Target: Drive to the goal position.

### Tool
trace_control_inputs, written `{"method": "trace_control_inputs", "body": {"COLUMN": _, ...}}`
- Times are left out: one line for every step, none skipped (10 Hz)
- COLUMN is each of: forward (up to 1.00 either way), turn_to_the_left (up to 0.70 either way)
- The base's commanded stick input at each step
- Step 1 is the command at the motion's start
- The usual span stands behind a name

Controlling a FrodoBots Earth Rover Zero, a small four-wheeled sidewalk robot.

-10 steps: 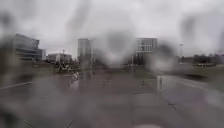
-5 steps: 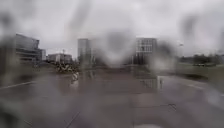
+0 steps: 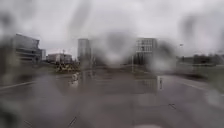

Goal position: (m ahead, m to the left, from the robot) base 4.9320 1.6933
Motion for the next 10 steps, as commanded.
{"method": "trace_control_inputs", "body": {"forward": 0.07, "turn_to_the_left": 0.00}}
{"method": "trace_control_inputs", "body": {"forward": 0.07, "turn_to_the_left": 0.00}}
{"method": "trace_control_inputs", "body": {"forward": 0.07, "turn_to_the_left": 0.00}}
{"method": "trace_control_inputs", "body": {"forward": 0.07, "turn_to_the_left": 0.00}}
{"method": "trace_control_inputs", "body": {"forward": 0.07, "turn_to_the_left": 0.00}}
{"method": "trace_control_inputs", "body": {"forward": 0.07, "turn_to_the_left": 0.00}}
{"method": "trace_control_inputs", "body": {"forward": 0.07, "turn_to_the_left": 0.00}}
{"method": "trace_control_inputs", "body": {"forward": 0.07, "turn_to_the_left": 0.00}}
{"method": "trace_control_inputs", "body": {"forward": 0.07, "turn_to_the_left": 0.00}}
{"method": "trace_control_inputs", "body": {"forward": 0.07, "turn_to_the_left": 0.00}}
